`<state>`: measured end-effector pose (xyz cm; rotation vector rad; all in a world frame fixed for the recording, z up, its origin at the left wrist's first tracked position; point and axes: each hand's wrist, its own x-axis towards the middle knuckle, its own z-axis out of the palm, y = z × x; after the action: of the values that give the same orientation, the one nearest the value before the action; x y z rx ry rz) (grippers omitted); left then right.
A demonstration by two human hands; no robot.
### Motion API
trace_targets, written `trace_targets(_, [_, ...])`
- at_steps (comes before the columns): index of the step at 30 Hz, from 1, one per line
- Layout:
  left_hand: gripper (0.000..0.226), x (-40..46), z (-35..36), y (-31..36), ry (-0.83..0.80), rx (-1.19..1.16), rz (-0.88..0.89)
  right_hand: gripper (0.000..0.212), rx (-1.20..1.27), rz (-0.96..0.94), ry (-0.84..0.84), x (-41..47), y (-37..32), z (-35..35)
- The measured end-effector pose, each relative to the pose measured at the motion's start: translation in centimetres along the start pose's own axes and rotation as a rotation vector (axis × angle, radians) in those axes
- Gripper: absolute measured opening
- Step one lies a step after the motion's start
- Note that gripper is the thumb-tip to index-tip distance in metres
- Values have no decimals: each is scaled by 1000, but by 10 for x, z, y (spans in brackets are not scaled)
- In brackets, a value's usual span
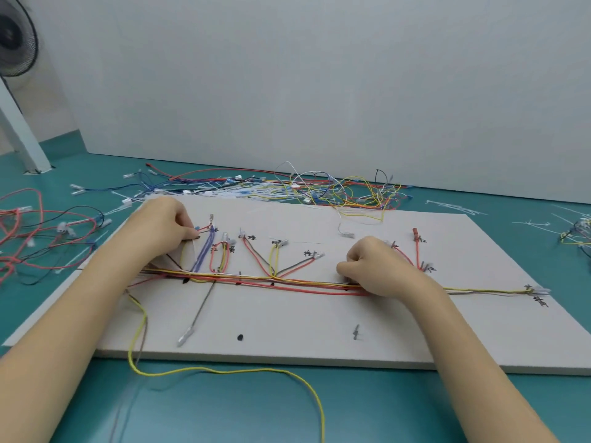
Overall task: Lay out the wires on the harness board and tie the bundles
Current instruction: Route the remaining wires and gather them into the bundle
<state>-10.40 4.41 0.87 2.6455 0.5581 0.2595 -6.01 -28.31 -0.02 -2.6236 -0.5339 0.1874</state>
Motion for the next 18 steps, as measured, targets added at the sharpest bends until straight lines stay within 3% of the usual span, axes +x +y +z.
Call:
trace_targets(7, [17, -14, 27, 33, -104, -195, 223, 35, -7, 214, -81, -21, 53, -40])
trace_targets(11, [11, -21, 34, 45, -243, -283, 306, 39, -44, 330, -84, -30, 73, -56])
trace_targets(15, [11, -27, 41, 50, -230, -341, 356, 38, -128, 430, 29, -31, 75, -63])
trace_targets(18, [18, -29, 45, 54, -144, -302, 395, 28, -149, 390, 238, -24, 67, -58])
